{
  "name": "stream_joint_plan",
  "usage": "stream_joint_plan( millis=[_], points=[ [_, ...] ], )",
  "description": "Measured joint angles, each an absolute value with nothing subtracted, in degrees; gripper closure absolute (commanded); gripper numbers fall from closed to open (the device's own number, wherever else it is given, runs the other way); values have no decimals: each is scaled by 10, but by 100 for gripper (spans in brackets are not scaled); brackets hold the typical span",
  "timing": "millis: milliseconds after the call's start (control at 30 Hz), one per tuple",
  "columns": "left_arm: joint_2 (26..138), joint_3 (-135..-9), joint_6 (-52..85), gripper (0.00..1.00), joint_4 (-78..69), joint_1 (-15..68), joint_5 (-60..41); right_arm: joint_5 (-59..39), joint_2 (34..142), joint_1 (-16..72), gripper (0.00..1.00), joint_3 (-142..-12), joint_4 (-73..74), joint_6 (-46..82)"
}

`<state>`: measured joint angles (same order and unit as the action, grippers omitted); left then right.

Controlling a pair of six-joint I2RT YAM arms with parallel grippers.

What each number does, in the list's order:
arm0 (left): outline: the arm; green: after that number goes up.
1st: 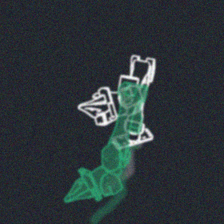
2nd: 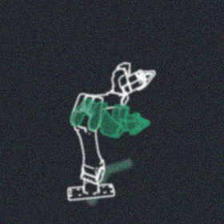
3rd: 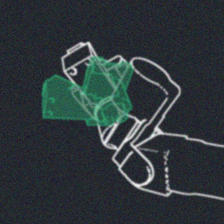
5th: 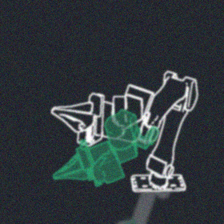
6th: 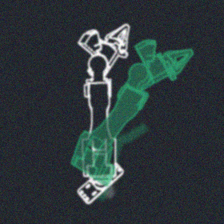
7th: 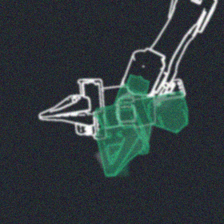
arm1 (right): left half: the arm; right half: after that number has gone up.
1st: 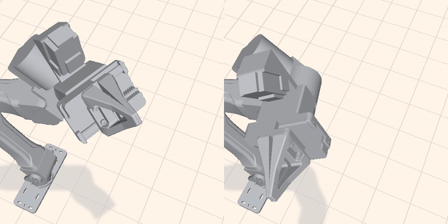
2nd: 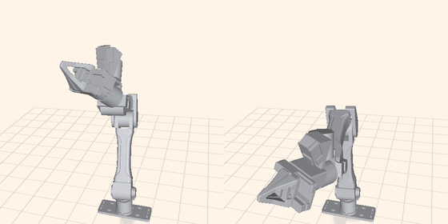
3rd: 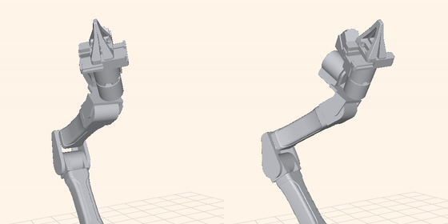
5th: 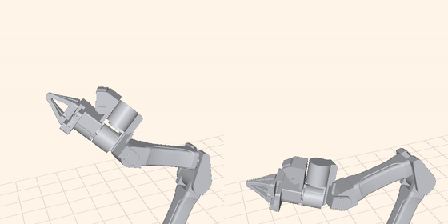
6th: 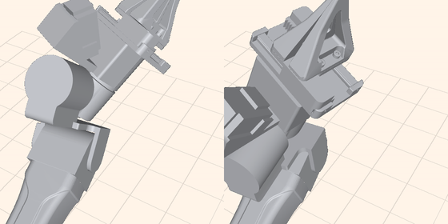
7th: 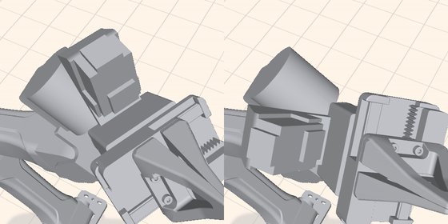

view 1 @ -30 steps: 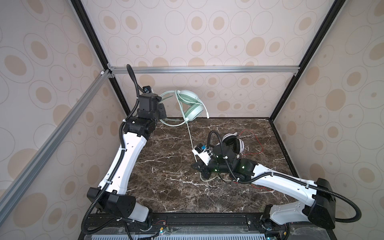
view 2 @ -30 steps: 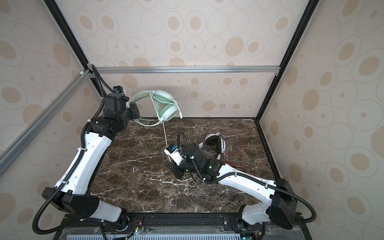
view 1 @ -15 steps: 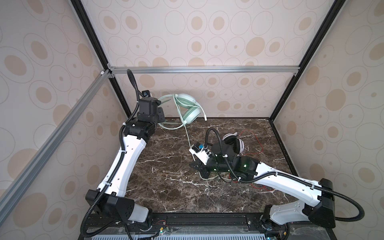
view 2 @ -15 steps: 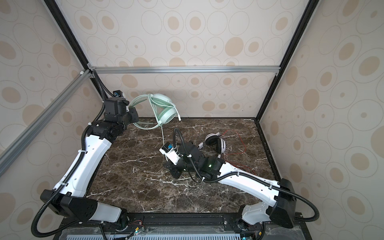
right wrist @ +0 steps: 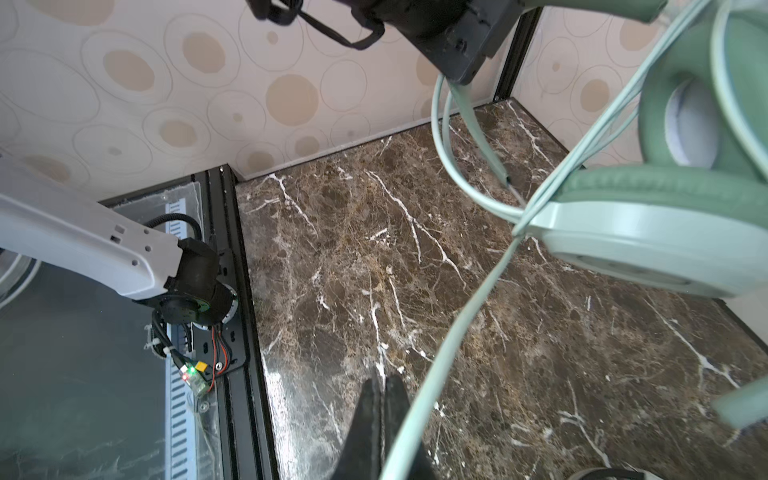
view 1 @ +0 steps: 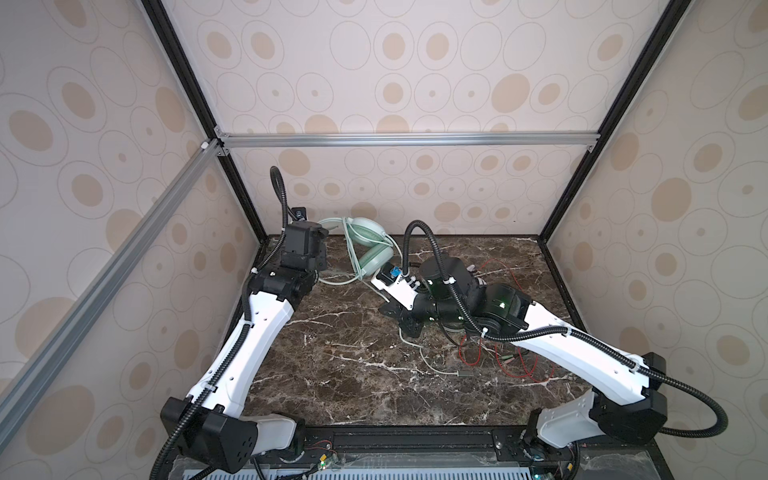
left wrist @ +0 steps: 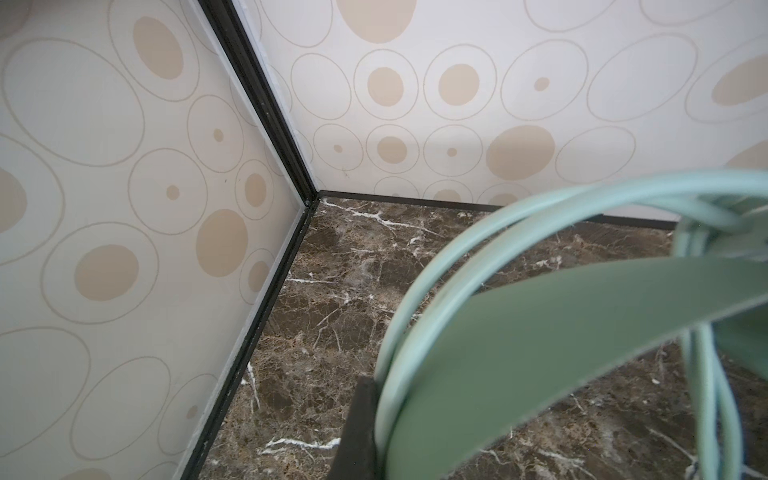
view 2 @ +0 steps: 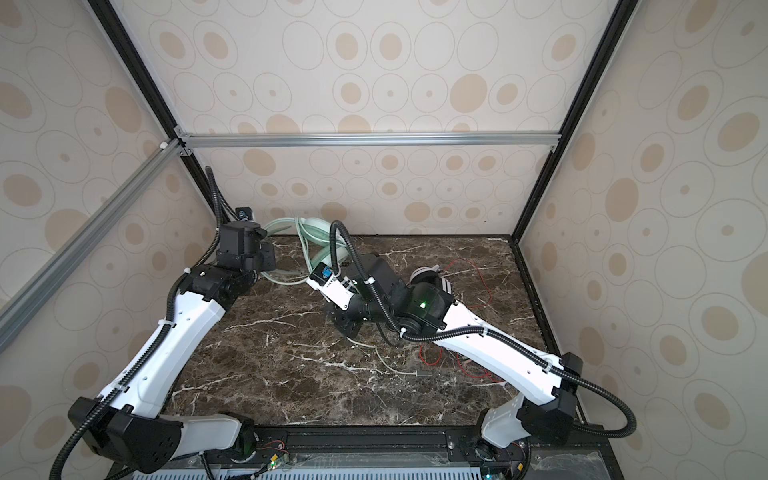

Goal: Wrap the headphones
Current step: 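Lower the headset with the left gripper while the right gripper lifts cable over band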

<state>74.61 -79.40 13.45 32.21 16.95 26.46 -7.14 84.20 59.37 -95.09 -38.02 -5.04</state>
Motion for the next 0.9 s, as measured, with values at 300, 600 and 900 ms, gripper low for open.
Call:
stream_joint_plan(
  millis=[300, 600, 900],
  points=[
    [721, -751, 62, 100, 319, 218, 275, -17, 909, 593, 100, -1105, -543, -155],
    [720, -738, -2, 100, 322, 275, 295, 45, 953, 574, 100, -1193, -618, -226],
    [720, -730, -43, 100, 317, 299, 309, 107, 995, 558, 99, -1247, -641, -269]
  ],
)
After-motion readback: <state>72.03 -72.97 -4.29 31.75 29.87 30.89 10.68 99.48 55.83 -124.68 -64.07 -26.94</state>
